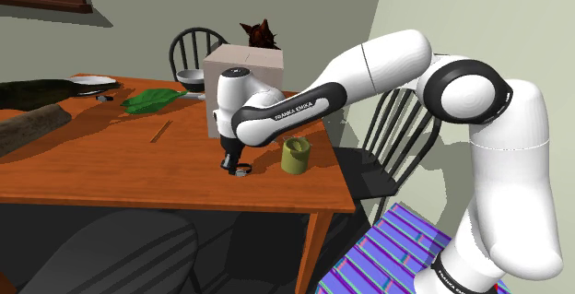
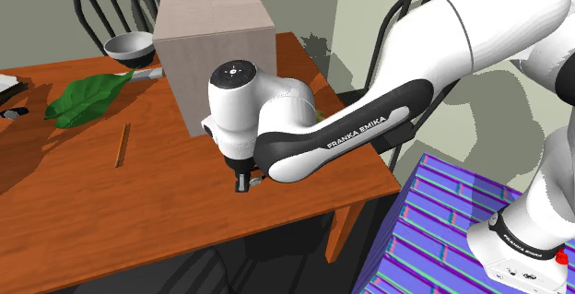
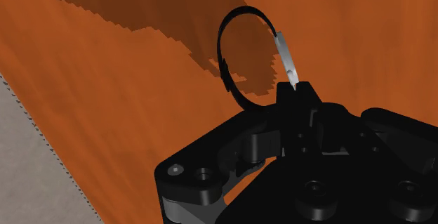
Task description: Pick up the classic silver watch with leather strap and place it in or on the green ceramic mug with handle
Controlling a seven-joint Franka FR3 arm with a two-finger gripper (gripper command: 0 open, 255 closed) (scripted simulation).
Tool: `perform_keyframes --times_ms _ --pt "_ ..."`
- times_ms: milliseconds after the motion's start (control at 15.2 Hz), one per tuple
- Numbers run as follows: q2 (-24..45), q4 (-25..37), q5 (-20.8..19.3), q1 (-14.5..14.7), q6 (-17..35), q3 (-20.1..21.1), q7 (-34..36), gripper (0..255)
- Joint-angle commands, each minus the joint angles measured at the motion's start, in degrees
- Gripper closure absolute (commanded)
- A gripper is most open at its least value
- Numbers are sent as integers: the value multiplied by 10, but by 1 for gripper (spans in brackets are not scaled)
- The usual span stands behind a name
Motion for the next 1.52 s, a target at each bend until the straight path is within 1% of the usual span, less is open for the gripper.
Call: perform_keyframes --times_ms 0,198,858,1452 --pt "0 0 0 0 0 0 0 255" --pt "0 0 0 0 0 0 0 255" --pt "-30 34 12 -2 -62 6 -12 255" --pt "-48 77 20 -2 -123 9 -21 255"
